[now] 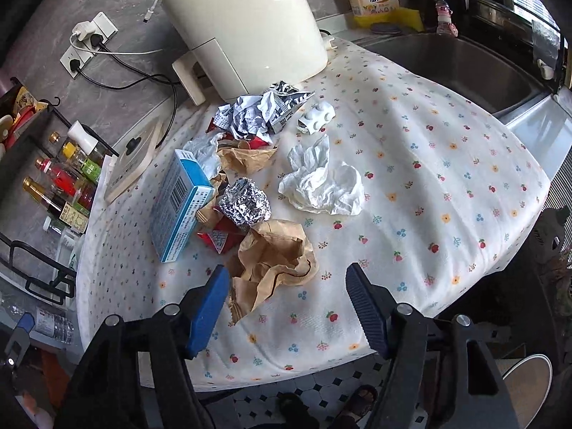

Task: Collect trash
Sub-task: 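Grasp the brown paper bag with the right gripper while the left tool approaches the blue-grey box, then grasp the blue-grey box with the left gripper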

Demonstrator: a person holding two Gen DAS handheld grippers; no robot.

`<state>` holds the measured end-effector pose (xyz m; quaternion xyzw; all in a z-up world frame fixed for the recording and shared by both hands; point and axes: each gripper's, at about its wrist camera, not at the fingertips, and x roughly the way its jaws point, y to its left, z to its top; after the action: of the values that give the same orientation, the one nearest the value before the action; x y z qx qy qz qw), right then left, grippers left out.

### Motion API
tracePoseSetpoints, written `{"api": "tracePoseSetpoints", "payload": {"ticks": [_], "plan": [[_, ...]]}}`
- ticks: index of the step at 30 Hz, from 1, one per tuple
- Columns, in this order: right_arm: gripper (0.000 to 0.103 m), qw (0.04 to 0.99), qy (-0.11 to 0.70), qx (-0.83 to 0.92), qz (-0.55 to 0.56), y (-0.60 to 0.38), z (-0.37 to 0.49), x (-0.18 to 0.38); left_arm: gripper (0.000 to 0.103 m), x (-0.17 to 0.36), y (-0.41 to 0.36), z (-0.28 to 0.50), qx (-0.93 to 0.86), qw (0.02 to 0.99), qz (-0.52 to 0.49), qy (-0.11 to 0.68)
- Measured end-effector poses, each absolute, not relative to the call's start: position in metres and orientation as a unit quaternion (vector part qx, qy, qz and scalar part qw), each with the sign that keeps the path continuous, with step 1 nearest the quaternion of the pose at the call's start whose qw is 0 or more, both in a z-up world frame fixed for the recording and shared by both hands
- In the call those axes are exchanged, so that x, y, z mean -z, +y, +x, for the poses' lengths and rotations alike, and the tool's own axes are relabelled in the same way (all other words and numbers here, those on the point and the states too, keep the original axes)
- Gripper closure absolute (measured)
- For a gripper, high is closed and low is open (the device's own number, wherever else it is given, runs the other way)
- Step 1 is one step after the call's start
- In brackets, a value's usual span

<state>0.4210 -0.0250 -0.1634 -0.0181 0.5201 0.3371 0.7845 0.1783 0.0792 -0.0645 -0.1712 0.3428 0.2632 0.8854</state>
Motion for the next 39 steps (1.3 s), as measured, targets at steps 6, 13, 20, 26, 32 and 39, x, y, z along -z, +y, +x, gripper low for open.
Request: {"api": "tracePoseSetpoints", "payload": {"ticks": [6,13,20,26,32,39], "plan": [[0.085,0.771,0.547,-0.326,-0.012,-0.023,0.432,0.183,0.017,0.078,0.094,0.217,-0.231,0.886,-0.161,0.369],[0.088,0.79,0.538,-0.295,0.011,-0.035,0.434,0.164,0.011,0.089,0.111,0.286,-0.155,0.9,-0.118,0.39],[0.088,0.819,0.522,-0.237,0.032,-0.044,0.438,0.146,0.009,0.113,0.122,0.34,-0.078,0.901,-0.083,0.419],[0.088,0.837,0.516,-0.174,0.054,-0.068,0.427,0.138,0.009,0.142,0.126,0.367,-0.019,0.9,-0.036,0.434],[0.088,0.848,0.511,-0.121,0.069,-0.091,0.407,0.134,0.009,0.163,0.127,0.384,0.019,0.897,0.0,0.442],[0.087,0.856,0.504,-0.087,0.078,-0.109,0.4,0.13,0.033,0.161,0.127,0.383,0.024,0.901,0.008,0.433]]}}
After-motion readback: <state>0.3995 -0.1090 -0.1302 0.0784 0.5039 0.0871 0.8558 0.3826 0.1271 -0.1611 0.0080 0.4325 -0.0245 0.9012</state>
